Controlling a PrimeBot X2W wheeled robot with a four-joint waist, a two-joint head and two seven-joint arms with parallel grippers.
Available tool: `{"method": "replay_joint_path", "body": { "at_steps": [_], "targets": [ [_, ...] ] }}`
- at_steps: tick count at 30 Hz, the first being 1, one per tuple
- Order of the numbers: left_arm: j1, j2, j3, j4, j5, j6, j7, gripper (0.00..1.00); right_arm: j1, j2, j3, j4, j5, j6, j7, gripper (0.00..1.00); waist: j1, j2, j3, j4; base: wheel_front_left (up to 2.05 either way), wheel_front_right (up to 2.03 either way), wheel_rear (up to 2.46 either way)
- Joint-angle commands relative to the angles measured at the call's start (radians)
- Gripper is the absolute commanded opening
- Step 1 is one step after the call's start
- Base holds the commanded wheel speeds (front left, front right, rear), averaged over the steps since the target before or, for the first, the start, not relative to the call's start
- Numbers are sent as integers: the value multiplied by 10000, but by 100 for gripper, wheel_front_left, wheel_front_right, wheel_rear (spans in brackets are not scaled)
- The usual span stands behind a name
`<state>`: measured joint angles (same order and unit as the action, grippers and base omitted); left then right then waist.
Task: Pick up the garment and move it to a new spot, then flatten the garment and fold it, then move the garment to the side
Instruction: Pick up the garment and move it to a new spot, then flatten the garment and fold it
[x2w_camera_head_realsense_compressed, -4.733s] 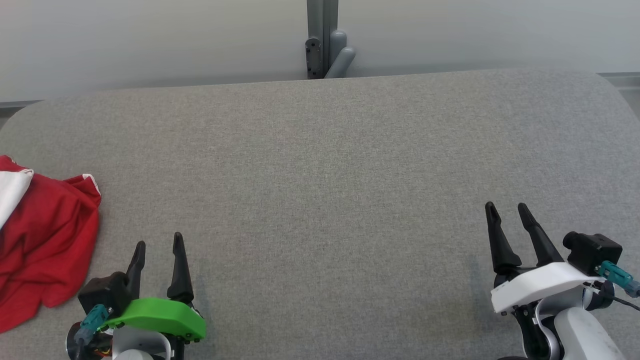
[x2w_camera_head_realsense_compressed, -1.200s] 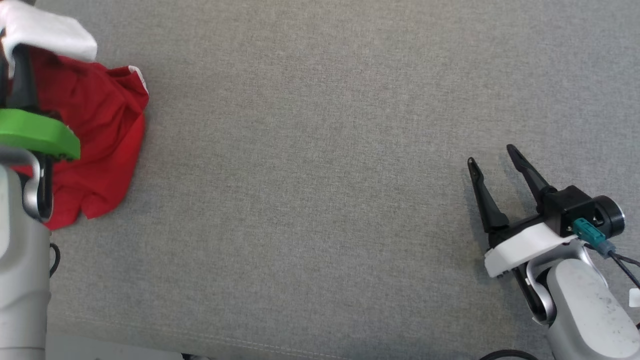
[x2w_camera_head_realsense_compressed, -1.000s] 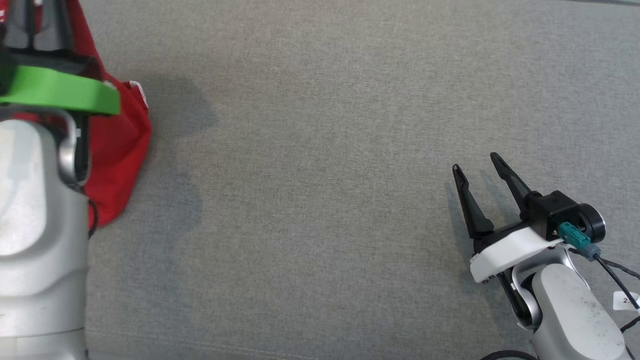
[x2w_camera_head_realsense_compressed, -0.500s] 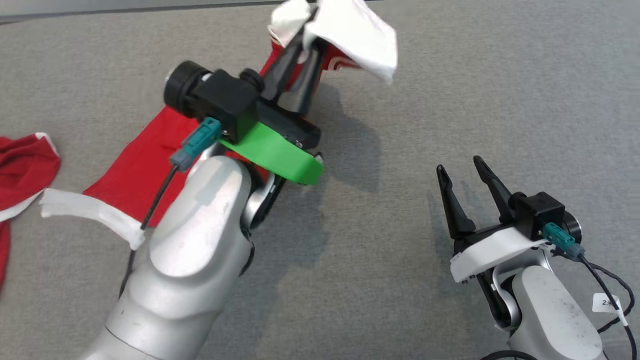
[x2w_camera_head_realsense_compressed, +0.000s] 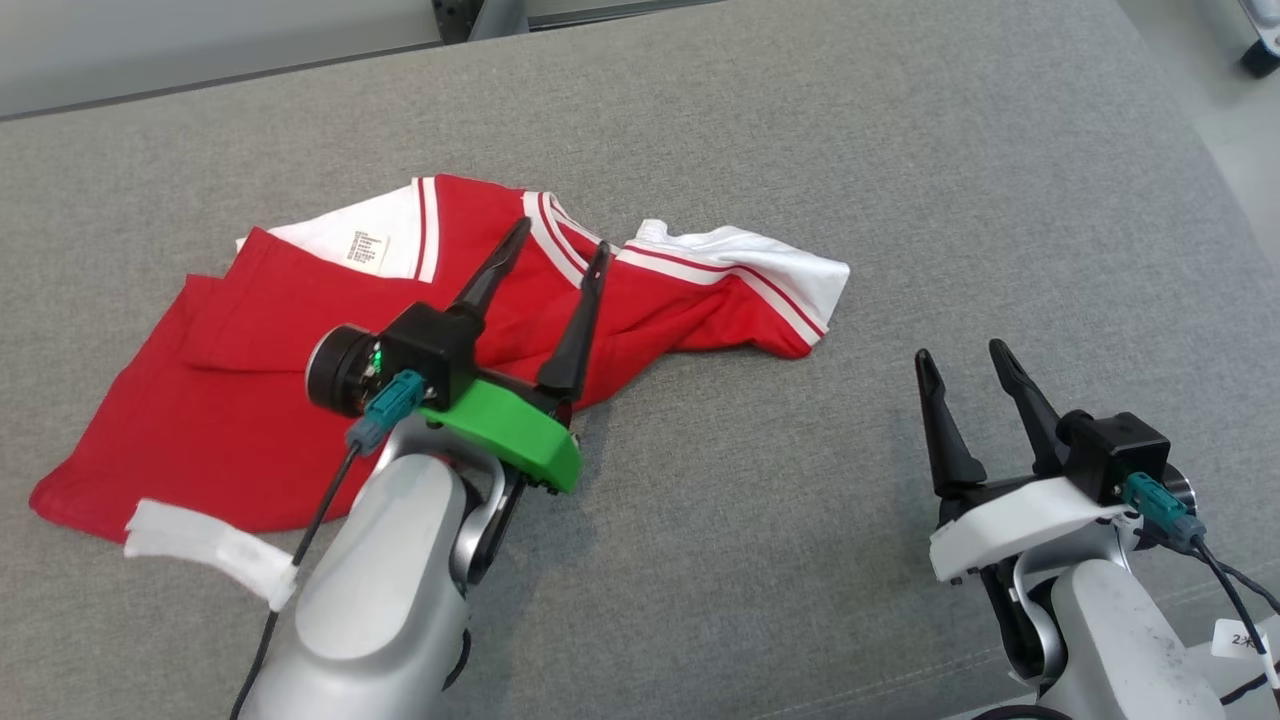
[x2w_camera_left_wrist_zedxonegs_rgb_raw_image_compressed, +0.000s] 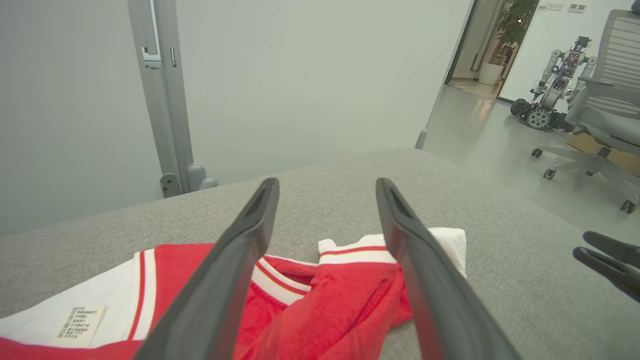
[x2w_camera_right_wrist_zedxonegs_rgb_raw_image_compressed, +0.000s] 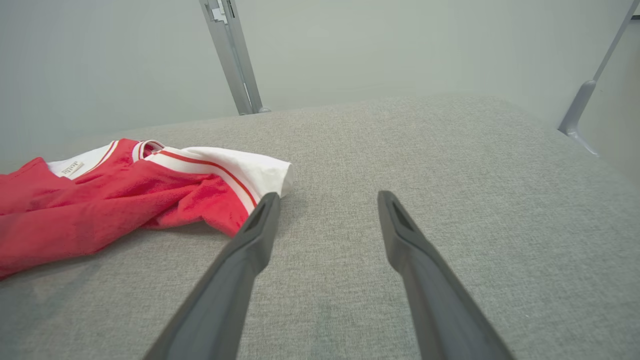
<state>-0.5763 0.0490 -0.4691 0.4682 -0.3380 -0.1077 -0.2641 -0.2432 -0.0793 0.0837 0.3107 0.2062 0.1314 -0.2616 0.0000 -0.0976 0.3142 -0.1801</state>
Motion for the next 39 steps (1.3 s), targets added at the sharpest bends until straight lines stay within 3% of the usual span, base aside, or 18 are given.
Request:
{"method": "replay_joint_path", "body": {
  "at_steps": [1,12,19,24,30,39],
  "targets": [
    [453,42,408,-78,245,71,-7,100,178,-6,-46,-52,-85,-13,-17,100,0,2,-343,336,0,0,0],
    [3365,138,3892,-1032,1368,335,-7,100,618,121,-18,-89,-144,-13,-17,100,0,2,-1376,910,0,0,0],
    [5237,54,5222,-1707,1543,394,-7,100,984,169,109,-31,-104,-14,-19,100,0,2,-1783,963,0,0,0],
    [5919,24,5137,-1966,1218,504,-6,100,1163,127,99,-2,-74,-14,-19,100,0,2,-1699,1130,0,0,0],
    [5621,25,4689,-2034,1097,574,-7,100,1002,17,126,-8,-32,-14,-17,100,0,2,-1434,1476,0,0,0],
    [5006,27,3540,-2225,722,727,-7,100,-1486,-931,1503,211,365,-12,-19,100,0,2,-366,2937,0,0,0]
  ]
}}
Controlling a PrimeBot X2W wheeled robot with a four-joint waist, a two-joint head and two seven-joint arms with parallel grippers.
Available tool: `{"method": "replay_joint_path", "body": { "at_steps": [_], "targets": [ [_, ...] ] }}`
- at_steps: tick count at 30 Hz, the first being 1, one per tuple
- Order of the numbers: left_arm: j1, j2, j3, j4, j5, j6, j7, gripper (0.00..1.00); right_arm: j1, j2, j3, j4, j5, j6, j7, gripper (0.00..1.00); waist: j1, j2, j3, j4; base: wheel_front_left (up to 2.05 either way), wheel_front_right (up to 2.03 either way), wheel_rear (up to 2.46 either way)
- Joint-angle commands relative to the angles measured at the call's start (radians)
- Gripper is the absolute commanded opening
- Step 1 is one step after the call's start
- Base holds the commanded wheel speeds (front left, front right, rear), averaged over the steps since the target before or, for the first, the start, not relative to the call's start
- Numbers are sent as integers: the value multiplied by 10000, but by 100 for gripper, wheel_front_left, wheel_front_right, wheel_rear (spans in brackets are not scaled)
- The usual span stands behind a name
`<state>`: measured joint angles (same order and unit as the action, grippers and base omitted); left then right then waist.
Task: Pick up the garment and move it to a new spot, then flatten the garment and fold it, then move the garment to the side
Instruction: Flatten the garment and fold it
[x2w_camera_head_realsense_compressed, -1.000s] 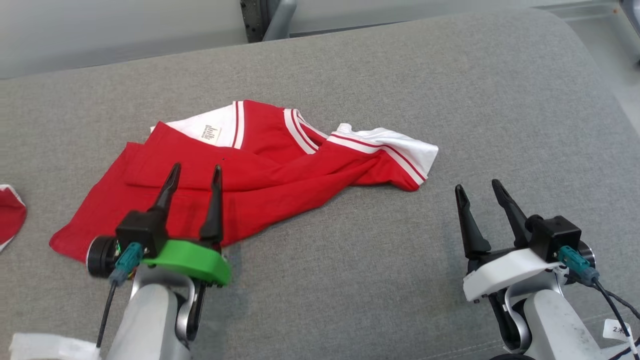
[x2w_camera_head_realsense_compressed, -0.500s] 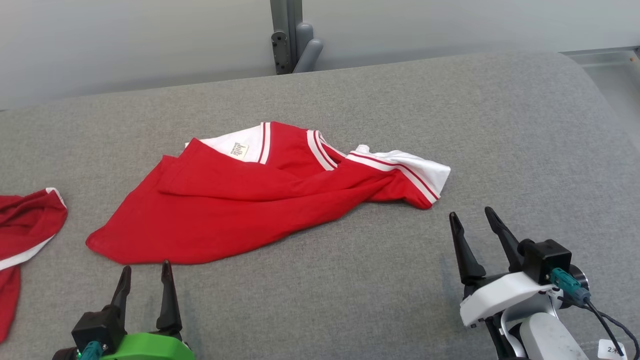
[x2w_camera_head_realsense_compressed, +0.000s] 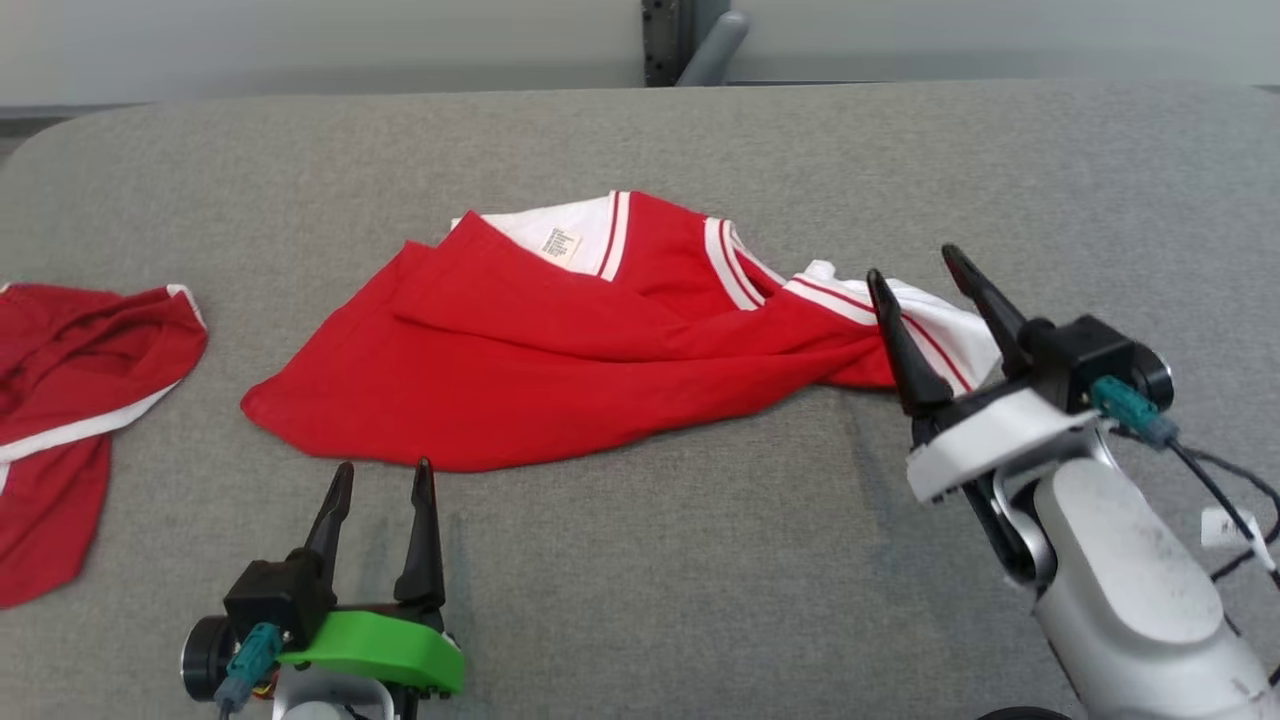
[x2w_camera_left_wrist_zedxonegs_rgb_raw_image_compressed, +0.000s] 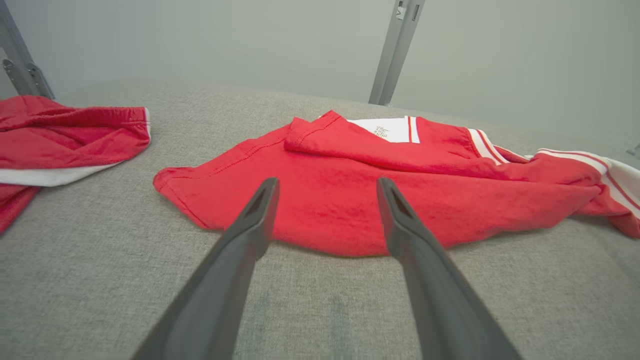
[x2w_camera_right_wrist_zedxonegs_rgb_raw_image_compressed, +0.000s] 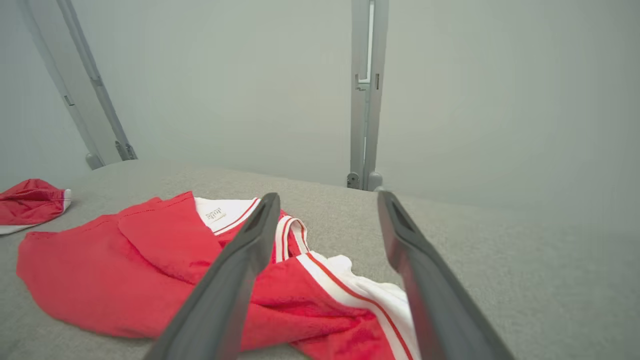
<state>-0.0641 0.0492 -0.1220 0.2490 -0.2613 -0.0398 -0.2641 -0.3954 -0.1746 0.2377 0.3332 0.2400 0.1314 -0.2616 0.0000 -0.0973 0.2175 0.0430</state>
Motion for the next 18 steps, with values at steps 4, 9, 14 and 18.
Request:
{"method": "replay_joint_path", "body": {
  "at_steps": [4,9,14,18],
  "targets": [
    [-343,22,-482,-25,-314,112,-7,100,-1559,-722,999,917,294,-14,-16,100,0,-2,1119,1687,0,0,0],
    [-583,15,-1138,-54,-510,227,-7,100,-3718,-1532,2469,2601,1226,-15,471,100,0,-2,1731,2870,0,0,0],
    [-724,12,-1696,-175,-839,453,-7,100,-5346,-2517,4174,3752,2178,-14,1333,100,0,-2,2232,3921,0,0,0],
    [-756,15,-1997,-277,-973,586,-9,100,-6187,-3149,5677,4044,3504,-17,2400,100,0,-2,2486,4543,0,0,0]
  ]
}}
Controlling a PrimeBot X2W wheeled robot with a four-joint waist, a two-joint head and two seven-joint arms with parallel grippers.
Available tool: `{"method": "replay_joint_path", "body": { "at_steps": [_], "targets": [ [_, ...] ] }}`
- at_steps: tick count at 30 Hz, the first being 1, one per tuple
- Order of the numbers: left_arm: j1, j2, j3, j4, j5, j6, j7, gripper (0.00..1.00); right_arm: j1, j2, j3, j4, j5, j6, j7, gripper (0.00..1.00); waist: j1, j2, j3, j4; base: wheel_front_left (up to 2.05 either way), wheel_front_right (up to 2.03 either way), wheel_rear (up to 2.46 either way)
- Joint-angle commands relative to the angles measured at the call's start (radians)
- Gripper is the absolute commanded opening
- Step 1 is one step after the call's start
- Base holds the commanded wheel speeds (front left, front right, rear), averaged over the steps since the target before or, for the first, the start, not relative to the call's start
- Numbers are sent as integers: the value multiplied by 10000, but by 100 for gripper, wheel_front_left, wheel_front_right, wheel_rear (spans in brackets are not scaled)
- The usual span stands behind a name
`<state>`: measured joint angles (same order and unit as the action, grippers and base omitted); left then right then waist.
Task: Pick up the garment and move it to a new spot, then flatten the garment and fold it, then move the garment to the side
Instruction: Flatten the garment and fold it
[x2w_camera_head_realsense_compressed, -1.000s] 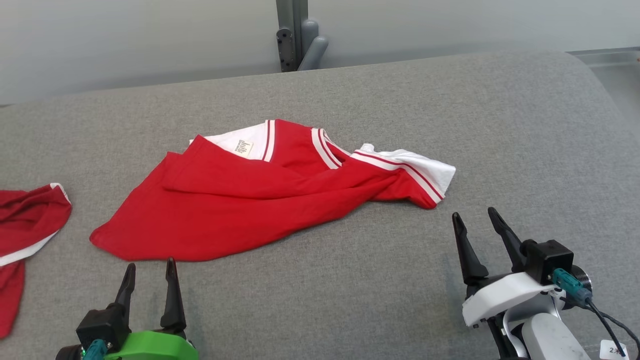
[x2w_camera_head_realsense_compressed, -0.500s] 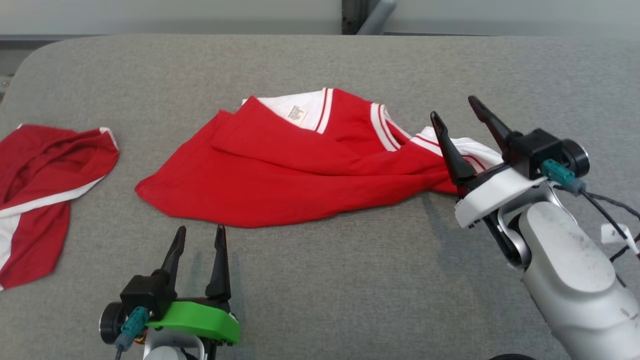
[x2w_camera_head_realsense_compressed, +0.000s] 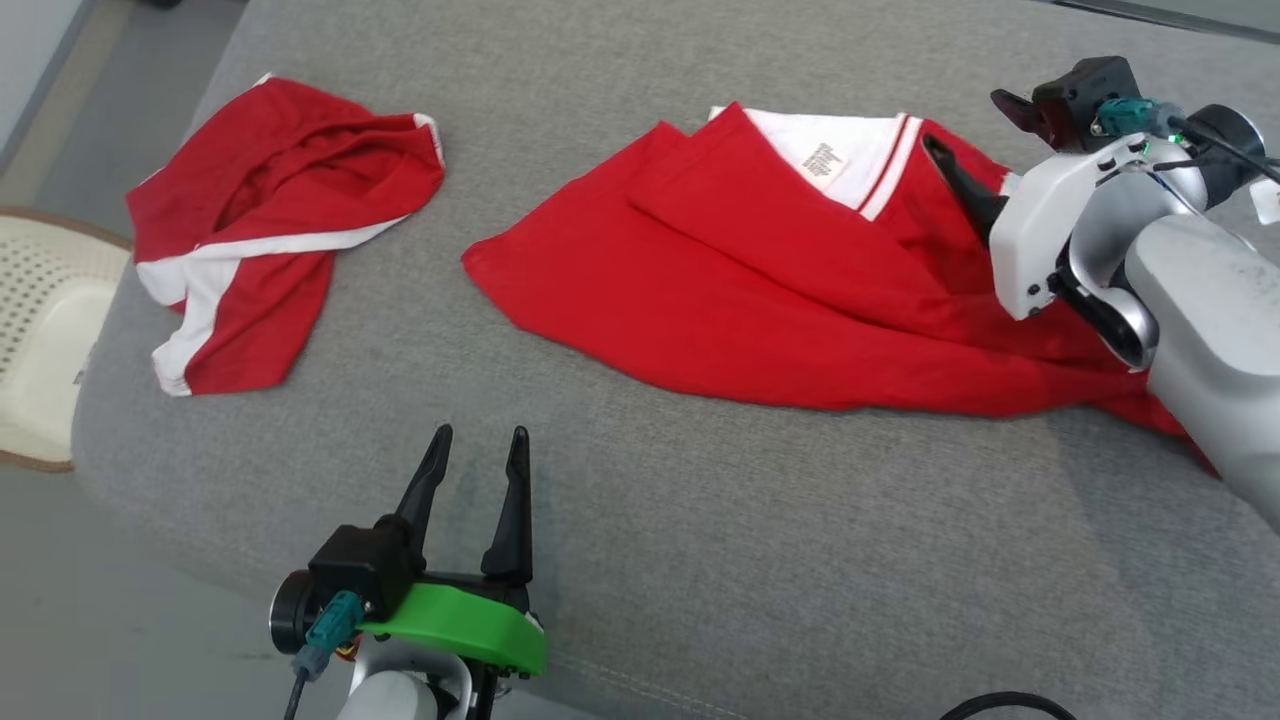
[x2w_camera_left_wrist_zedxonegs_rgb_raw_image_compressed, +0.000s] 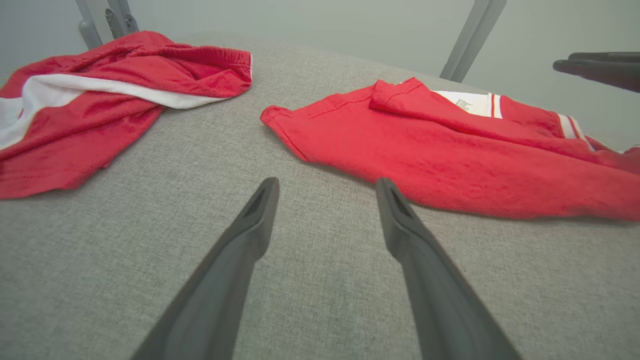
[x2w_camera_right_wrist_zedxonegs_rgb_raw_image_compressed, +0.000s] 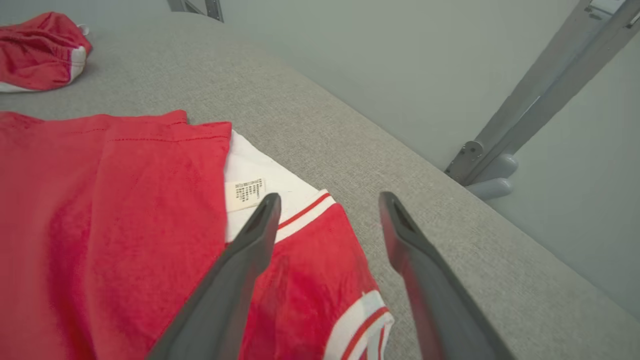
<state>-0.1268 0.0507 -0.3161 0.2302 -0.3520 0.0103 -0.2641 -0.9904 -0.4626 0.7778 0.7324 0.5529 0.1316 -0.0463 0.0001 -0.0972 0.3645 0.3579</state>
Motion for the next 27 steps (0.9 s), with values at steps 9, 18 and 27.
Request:
{"method": "replay_joint_path", "body": {
  "at_steps": [9,18,27],
  "targets": [
    [-62,-1,-449,-249,-361,243,-7,100,-1276,-1252,2712,963,1651,-17,1326,100,-1,-2,1404,2063,0,0,0],
    [-212,2,-505,-389,-456,345,-7,100,-1889,-1687,3872,1870,2018,-31,1577,0,-1,-2,1784,2015,0,0,0],
    [-384,13,-332,-441,-349,347,-7,100,-4128,-1893,2381,5350,535,-19,-1307,0,-1,-2,1875,1562,0,0,0]
  ]
}}
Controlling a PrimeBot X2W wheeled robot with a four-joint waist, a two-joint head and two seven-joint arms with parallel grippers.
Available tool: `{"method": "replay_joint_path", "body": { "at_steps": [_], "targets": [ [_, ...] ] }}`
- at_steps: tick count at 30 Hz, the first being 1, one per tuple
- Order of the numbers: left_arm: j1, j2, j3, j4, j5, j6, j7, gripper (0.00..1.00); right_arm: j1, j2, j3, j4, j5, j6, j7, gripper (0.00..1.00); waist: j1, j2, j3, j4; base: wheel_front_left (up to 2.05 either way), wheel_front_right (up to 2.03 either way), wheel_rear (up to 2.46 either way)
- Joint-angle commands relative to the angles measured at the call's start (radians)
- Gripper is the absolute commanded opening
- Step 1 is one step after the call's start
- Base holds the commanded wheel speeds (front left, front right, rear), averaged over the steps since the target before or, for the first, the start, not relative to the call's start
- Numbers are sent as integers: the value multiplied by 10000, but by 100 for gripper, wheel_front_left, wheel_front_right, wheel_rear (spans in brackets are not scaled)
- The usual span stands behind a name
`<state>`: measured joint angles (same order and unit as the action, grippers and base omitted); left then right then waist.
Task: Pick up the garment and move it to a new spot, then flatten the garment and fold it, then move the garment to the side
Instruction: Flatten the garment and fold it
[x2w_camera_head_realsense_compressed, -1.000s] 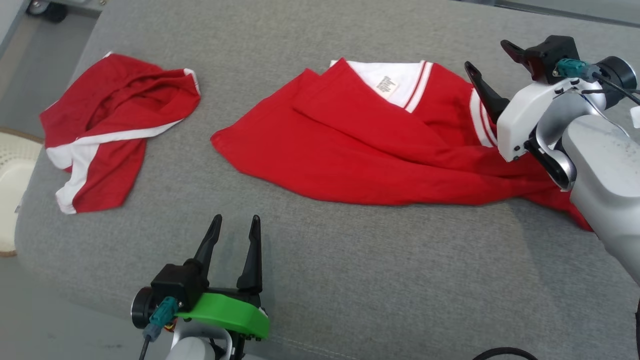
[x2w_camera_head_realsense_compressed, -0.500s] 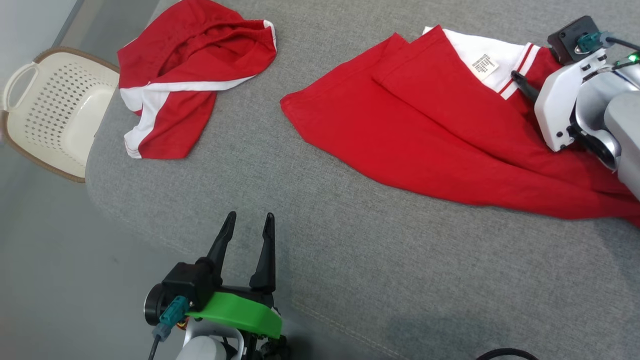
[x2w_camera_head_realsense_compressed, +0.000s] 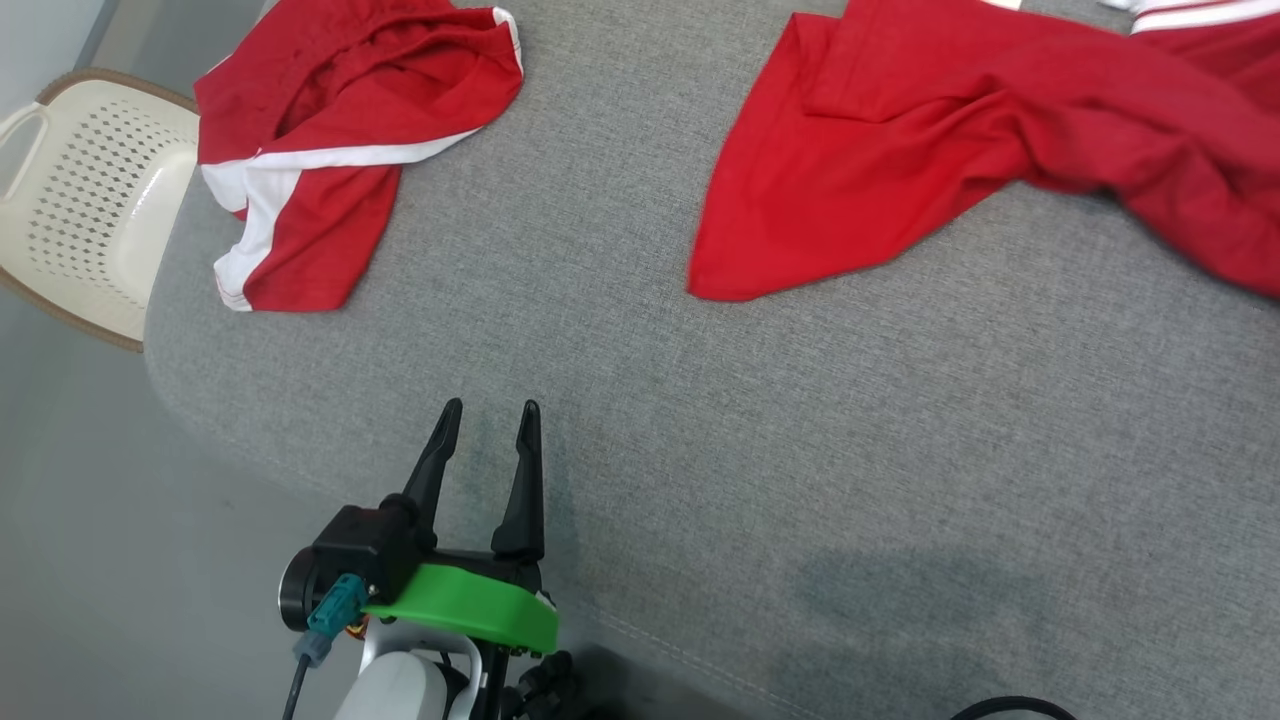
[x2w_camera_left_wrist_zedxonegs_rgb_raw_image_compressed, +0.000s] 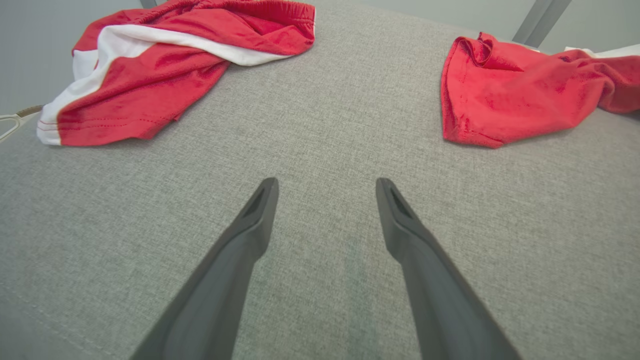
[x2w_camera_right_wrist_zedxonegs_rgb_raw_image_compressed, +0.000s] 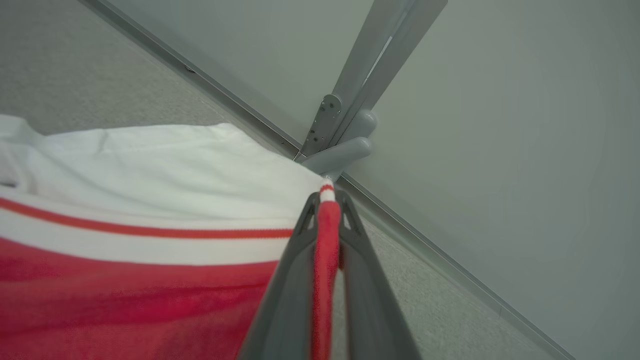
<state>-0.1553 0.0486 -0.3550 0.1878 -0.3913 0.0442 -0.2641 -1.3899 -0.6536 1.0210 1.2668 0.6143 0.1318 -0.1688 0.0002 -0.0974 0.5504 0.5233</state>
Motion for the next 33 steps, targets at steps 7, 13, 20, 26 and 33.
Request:
{"method": "replay_joint_path", "body": {
  "at_steps": [7,13,20,26,33],
  "targets": [
    [-272,34,148,50,195,-57,-7,100,257,-1214,-2366,223,-1211,-19,13,100,-2,0,-29,-568,0,0,0],
    [-389,32,455,234,498,-154,-7,100,1046,-556,-4542,237,-2262,-21,-788,100,-2,0,-497,-1297,0,0,0],
    [-132,38,1038,401,908,-348,-7,100,2417,1263,-6415,-1618,-3201,-21,-937,100,-2,0,-1492,-2502,0,0,0],
    [185,40,1537,630,1294,-538,-7,100,4994,2497,-8215,-4169,-3874,-21,-940,100,-2,0,-2436,-3460,0,0,0],
    [579,37,1932,782,1508,-689,-7,100,7582,3532,-9335,-5853,-4143,-19,-942,100,-2,0,-3180,-4103,0,0,0]
  ]
}}
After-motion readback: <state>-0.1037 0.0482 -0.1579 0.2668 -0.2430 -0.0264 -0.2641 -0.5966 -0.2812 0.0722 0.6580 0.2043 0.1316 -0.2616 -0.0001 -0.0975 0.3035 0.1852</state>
